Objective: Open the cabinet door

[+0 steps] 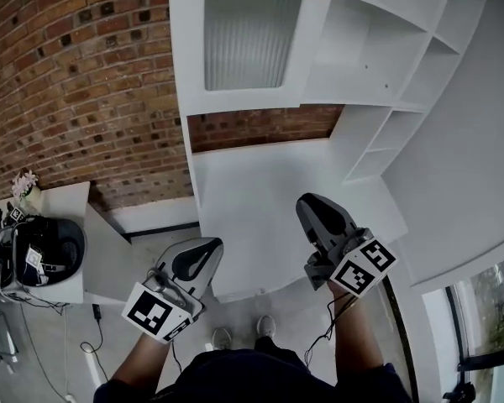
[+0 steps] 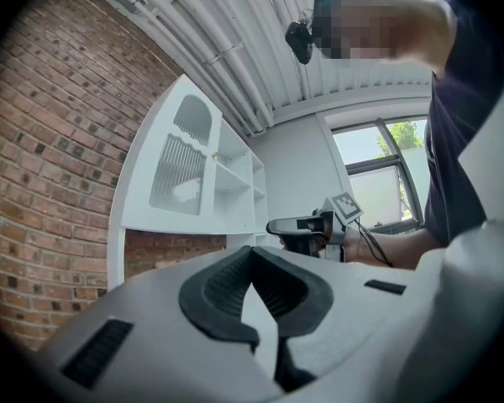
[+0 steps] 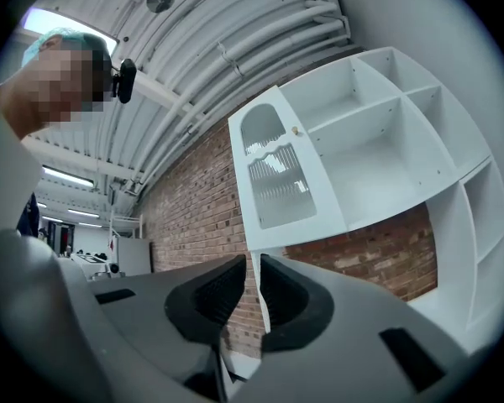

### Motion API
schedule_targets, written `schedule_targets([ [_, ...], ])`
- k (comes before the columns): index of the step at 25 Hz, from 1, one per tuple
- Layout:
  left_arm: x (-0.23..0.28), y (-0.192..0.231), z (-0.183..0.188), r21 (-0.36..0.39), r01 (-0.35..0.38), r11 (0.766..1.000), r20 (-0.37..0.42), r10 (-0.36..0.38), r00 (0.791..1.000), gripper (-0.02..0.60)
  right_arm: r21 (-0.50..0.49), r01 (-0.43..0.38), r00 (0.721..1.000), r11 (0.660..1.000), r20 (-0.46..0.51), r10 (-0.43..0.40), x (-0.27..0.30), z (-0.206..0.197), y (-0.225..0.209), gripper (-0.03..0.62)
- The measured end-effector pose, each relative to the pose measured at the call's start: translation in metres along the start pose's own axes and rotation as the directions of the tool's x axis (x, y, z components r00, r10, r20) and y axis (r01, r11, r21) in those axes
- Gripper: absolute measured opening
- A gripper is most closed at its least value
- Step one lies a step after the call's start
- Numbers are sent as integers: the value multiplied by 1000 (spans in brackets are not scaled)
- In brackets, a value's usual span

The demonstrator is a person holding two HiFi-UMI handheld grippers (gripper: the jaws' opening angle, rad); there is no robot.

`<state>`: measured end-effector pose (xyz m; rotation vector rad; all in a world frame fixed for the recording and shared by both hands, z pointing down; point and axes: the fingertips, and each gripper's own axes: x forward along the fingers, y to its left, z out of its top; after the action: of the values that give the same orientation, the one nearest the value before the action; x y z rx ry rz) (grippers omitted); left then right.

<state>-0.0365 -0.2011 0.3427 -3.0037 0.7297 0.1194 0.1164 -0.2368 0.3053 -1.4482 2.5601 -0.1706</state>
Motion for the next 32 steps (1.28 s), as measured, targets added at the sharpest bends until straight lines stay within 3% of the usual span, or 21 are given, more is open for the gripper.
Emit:
schedule_targets([
  [7, 26, 24, 3, 17, -120, 993, -1, 120, 993, 5, -49, -40, 999, 998, -3, 40, 57, 27, -73, 119],
  [20, 78, 35, -4, 34, -280, 959, -14, 280, 960, 5, -25, -72, 992, 997, 101, 75, 122, 76, -174, 146],
  [32, 84, 41, -22, 33, -358, 933, -59, 359, 932, 5, -60, -128, 981, 990, 138, 135, 176, 94, -194, 146],
])
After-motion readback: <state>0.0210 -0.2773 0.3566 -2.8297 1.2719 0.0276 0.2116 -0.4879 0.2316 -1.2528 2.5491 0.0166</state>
